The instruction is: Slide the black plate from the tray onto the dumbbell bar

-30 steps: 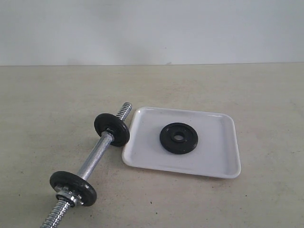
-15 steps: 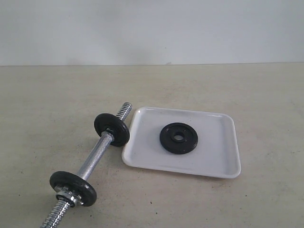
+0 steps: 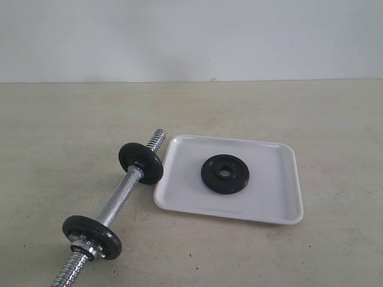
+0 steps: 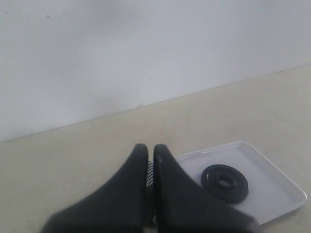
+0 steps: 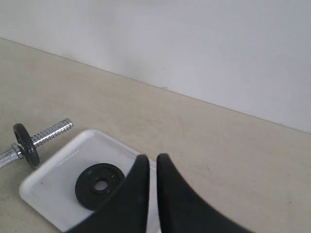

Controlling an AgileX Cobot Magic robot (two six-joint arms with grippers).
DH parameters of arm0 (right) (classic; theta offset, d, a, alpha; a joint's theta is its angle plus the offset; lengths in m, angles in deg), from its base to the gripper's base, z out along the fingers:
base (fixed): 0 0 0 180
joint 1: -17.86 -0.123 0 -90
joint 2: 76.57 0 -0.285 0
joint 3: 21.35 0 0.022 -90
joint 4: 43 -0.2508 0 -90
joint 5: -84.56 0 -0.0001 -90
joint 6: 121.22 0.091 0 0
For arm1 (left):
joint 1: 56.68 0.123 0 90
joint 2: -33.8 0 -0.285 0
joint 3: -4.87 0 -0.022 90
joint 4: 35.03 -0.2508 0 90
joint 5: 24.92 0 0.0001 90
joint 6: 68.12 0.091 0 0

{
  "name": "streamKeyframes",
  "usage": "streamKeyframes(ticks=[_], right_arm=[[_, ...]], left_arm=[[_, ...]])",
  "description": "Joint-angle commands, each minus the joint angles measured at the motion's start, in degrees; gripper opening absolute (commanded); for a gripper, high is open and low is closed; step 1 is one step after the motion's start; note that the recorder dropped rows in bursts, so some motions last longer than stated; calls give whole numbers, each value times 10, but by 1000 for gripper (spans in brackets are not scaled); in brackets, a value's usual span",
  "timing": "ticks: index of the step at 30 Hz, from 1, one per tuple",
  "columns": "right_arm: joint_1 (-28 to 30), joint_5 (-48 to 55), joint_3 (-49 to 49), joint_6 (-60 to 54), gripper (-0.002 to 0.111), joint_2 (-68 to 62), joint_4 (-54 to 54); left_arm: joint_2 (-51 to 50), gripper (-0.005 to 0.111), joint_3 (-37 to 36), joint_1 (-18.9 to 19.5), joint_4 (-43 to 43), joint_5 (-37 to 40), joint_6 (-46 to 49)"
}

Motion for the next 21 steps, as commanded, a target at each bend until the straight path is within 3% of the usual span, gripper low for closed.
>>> streamKeyframes(ticks=[1, 17, 18, 21], right_arm=[[0, -7, -2, 10, 4, -1, -1], [0, -7, -2, 10, 4, -1, -1], [0, -7, -2, 10, 4, -1, -1], [0, -7, -2, 10, 4, -1, -1]], left_arm=[[5, 4, 4, 0, 10, 4, -8], [5, 4, 4, 0, 11, 55, -38], [5, 4, 3, 0, 30, 62, -21], [5, 4, -18, 0, 195, 61, 108]])
